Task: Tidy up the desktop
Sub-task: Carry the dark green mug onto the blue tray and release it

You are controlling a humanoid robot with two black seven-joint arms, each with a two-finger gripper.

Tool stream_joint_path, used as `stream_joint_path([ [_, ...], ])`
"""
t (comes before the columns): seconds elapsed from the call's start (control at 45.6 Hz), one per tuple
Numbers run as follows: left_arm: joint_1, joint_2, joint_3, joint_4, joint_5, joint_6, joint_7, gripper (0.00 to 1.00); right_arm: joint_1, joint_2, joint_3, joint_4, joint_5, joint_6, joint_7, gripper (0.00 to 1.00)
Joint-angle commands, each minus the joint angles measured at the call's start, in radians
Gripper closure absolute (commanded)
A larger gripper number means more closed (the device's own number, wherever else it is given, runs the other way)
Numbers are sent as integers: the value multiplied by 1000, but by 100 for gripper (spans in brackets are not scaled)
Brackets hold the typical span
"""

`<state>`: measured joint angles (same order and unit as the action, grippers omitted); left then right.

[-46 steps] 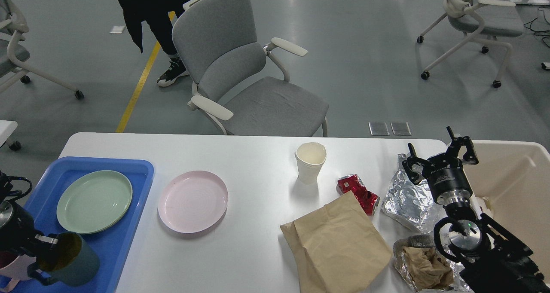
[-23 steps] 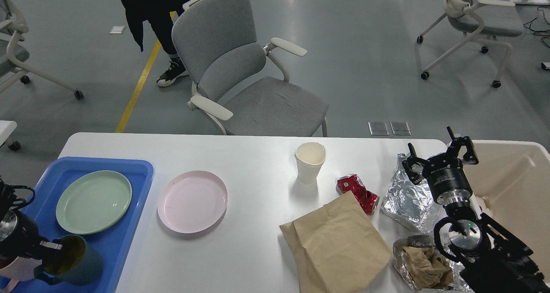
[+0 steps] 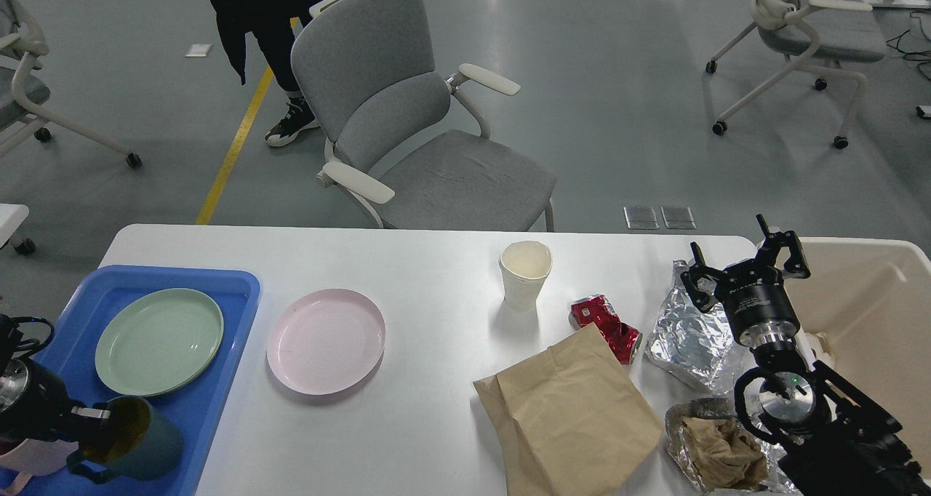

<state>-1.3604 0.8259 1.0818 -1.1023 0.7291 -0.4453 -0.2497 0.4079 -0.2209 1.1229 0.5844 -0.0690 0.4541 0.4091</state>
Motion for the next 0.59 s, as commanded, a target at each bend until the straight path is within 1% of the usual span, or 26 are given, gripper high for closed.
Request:
stream_joint_path([
  [0.0, 0, 1, 3, 1, -37, 2, 1, 35, 0, 0, 0, 0, 0, -2, 0, 0],
  [0.088, -5, 1, 3, 1, -37, -9, 0, 11, 0, 0, 0, 0, 0, 0, 0, 0],
  [0.11, -5, -2, 3, 1, -37, -12, 0, 7, 0, 0, 0, 0, 0, 0, 0, 0],
  [0.131, -5, -4, 3, 1, -37, -13, 1, 5, 0, 0, 0, 0, 0, 0, -1, 0],
  [0.285, -17, -2, 47, -2, -39, -15, -5, 5, 0, 0, 0, 0, 0, 0, 0, 0],
  [0.416, -19, 1, 59, -16, -39, -7, 0, 6, 0, 0, 0, 0, 0, 0, 0, 0],
  [0.438, -19, 2, 59, -22, -39, -3, 1, 8, 0, 0, 0, 0, 0, 0, -1, 0],
  [0.46, -22, 5, 59, -28, -43, 0, 1, 14, 0, 0, 0, 0, 0, 0, 0, 0],
  [0.482, -28, 9, 59, -36, -45, 0, 0, 24, 0, 0, 0, 0, 0, 0, -1, 0],
  [0.526, -39, 12, 64, -53, -46, 0, 1, 57, 0, 0, 0, 0, 0, 0, 0, 0],
  [0.57, -45, 12, 82, -56, -46, 2, 1, 80, 0, 0, 0, 0, 0, 0, 0, 0],
])
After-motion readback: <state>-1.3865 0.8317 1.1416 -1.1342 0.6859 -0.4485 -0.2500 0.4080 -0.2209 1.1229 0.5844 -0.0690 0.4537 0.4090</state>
